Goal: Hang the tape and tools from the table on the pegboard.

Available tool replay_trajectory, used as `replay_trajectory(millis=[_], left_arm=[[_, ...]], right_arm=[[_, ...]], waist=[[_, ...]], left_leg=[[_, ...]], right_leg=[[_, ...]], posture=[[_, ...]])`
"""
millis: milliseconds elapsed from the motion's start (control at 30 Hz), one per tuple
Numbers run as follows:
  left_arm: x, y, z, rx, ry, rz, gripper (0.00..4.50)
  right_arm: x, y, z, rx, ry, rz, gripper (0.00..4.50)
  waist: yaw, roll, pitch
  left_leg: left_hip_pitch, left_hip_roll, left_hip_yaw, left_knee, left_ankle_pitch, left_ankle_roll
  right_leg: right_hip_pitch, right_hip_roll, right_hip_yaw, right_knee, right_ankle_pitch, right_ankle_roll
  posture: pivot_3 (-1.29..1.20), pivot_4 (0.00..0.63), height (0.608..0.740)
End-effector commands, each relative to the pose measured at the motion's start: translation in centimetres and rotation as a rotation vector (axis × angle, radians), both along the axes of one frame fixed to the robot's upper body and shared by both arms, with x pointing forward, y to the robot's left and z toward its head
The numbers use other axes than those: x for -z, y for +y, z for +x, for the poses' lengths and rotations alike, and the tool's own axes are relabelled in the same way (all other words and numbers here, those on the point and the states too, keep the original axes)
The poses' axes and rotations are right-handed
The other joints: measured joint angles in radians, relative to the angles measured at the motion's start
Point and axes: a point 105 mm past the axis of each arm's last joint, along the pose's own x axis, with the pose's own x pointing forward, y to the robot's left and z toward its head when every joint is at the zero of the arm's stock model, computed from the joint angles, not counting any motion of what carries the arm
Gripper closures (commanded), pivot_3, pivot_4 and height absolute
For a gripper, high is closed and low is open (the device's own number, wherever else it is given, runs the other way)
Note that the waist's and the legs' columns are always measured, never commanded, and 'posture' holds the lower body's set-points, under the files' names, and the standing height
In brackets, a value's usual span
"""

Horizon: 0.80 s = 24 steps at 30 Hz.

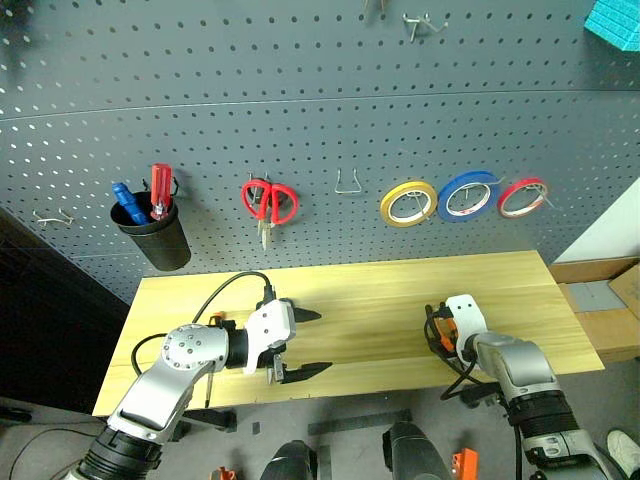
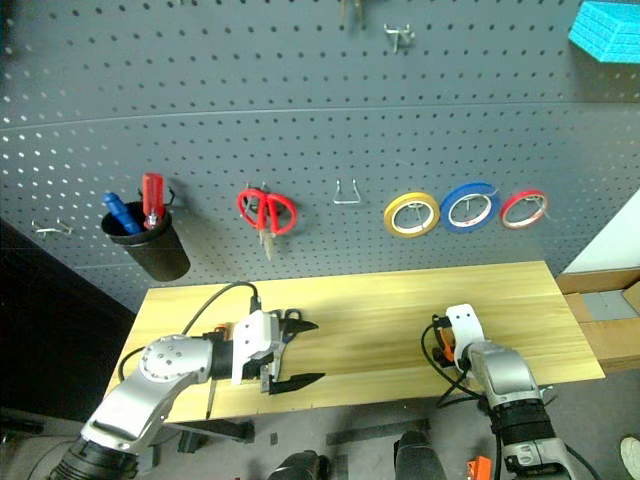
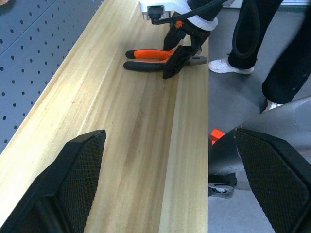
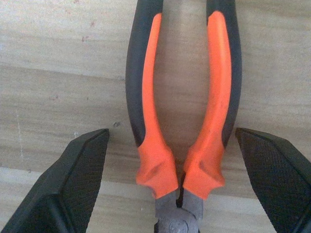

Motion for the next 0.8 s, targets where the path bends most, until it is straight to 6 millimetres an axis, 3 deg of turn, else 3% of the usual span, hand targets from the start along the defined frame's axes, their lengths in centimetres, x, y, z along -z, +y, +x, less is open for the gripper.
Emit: replay_trajectory(millis=[33, 133, 233, 333, 467, 567, 800], left_arm=[[-1.2, 0.0, 0.2, -0.024, -0.059, -0.041, 0.0], [-0.9, 0.5, 0.5, -0.064, -0.057, -0.034, 0.0], [-0.7, 1.6, 1.0, -0.136, -0.127, -0.014, 0.0], [-1.2, 2.3, 1.2, -0.206, -0.147, -0.075, 0.0], [-3.0, 3.6, 1.3, -0.323, -0.183, -0.214, 0.0], [-4.0, 4.8, 1.0, -0.404, -0.19, -0.309, 0.0], [-5.7, 6.4, 0.4, -0.522, -0.214, -0.446, 0.0]], right_arm=[[1.4, -0.1, -0.3, 0.0, 0.044, 0.01, 0.96], [1.9, -0.1, -0.5, 0.008, 0.066, 0.028, 1.85], [1.0, 0.2, 0.5, 0.027, -0.028, 0.037, 1.85], [-1.6, 1.3, 2.0, 0.01, -0.235, 0.02, 1.85], [-6.5, 5.3, 2.0, -0.092, -0.501, 0.093, 1.85], [-12.1, 9.0, 0.8, -0.201, -0.743, 0.196, 1.85], [-21.6, 15.2, -1.8, -0.44, -1.118, 0.307, 1.85]], waist=[[0.0, 0.0, 0.0], [0.001, -0.002, -0.001], [0.002, -0.002, -0.001], [0.002, -0.002, -0.001], [0.0, 0.001, 0.001], [-0.001, 0.002, 0.002], [0.006, 0.002, 0.003]], left_leg=[[0.0, 0.0, 0.0, 0.002, 0.0, 0.0], [0.001, 0.0, -0.001, 0.003, 0.0, 0.0], [0.002, 0.002, 0.0, 0.004, 0.0, 0.0], [0.002, 0.006, 0.001, 0.004, 0.0, 0.0], [0.0, 0.014, 0.003, 0.003, 0.0, 0.0], [-0.001, 0.018, 0.004, 0.003, 0.0, -0.001], [-0.001, 0.018, 0.004, 0.003, 0.0, -0.001]], right_leg=[[0.001, 0.0, 0.0, 0.0, 0.0, 0.0], [0.003, 0.001, 0.0, 0.0, 0.002, 0.001], [0.004, 0.002, 0.0, -0.001, 0.003, 0.0], [0.003, 0.006, 0.0, -0.001, 0.004, -0.002], [-0.001, 0.013, 0.001, 0.0, 0.006, -0.005], [-0.004, 0.016, 0.002, 0.0, 0.008, -0.008], [-0.003, 0.017, 0.002, -0.002, 0.008, -0.008]], posture=[[-0.12, 0.174, 0.74], [-0.12, 0.174, 0.74], [-0.1, 0.174, 0.74], [-0.1, 0.176, 0.74], [-0.09, 0.182, 0.74], [-0.09, 0.185, 0.74], [-0.07, 0.177, 0.74]])
